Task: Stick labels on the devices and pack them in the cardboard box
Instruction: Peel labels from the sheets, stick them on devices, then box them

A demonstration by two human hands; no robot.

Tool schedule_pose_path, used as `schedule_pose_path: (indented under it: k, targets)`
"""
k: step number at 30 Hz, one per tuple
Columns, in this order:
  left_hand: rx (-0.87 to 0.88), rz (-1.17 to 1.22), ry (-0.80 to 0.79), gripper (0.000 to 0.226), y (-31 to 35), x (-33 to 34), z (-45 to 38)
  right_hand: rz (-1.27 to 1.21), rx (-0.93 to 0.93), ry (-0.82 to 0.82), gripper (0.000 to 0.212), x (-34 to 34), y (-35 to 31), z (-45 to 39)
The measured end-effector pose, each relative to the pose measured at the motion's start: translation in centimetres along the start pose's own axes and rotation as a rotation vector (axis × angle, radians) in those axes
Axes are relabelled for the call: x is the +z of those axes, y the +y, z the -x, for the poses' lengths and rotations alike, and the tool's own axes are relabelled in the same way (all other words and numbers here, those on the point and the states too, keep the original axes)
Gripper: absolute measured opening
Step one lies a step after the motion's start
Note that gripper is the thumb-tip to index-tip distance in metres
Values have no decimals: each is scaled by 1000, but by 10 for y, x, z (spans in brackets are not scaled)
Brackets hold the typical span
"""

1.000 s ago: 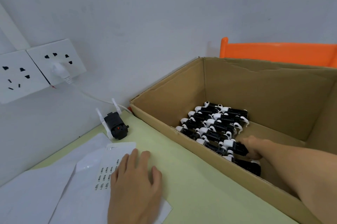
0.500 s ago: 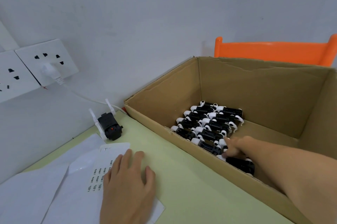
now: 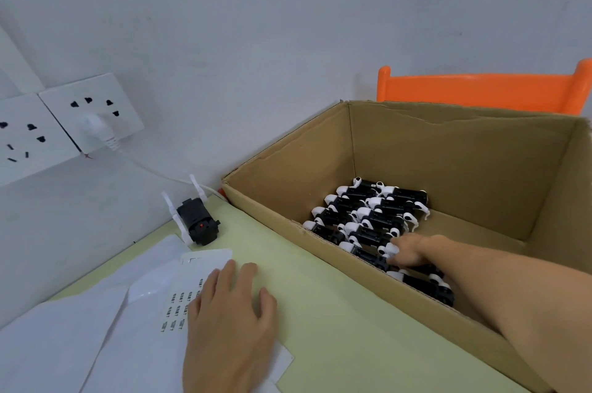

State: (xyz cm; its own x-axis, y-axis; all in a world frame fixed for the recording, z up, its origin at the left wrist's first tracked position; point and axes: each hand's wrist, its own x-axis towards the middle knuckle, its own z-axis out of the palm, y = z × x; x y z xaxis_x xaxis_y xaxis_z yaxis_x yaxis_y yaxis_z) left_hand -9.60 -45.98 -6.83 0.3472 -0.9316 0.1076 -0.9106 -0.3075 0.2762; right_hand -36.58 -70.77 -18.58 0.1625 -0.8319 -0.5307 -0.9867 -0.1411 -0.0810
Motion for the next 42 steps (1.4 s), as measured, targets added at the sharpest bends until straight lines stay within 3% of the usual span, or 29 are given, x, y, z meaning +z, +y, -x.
schedule_pose_path:
  k: [5, 9, 11, 15, 17, 19, 21, 25, 28, 31, 34, 38, 42]
  targets:
    - [33, 10, 24, 47, -4, 3, -1, -1, -70, 64, 67, -17, -16, 9]
    - [60, 22, 34, 46, -6, 5, -2, 31, -178, 202, 36, -58, -38, 36]
    - [69, 101, 20, 45, -5, 6, -4, 0, -201, 267, 30, -83, -51, 58]
    - [34, 356, 25, 36, -10, 1, -3, -69, -311, 630, 26, -120, -82, 121]
    - [-5, 587, 34, 35, -13, -4, -3, -236, -508, 907, 22, -122, -102, 161]
    - [-89, 862, 52, 27, -14, -10, -5, -401, -762, 1007, 20, -111, -126, 204]
    - [-237, 1087, 102, 23, -18, -17, -8, -393, -912, 887, 22, -83, -152, 235]
    - [-575, 1554, 215, 22, -29, -32, -12, -207, -931, 516, 34, -4, -204, 263]
    - [-625, 1854, 257, 27, -34, -43, -8, -78, -876, 431, 33, 28, -228, 272]
    - [-508, 1970, 299, 29, -47, -59, 3, 0, -806, 502, 43, 39, -234, 273]
    - [-359, 1761, 293, 29, -77, -84, 19, 34, -798, 528, 44, 41, -235, 273]
    - [-169, 836, 267, 27, -147, -112, 63, 39, -765, 550, 38, 35, -236, 273]
    - [-247, 255, 158, 22, -224, -127, 129, 27, -723, 606, 27, 28, -242, 270]
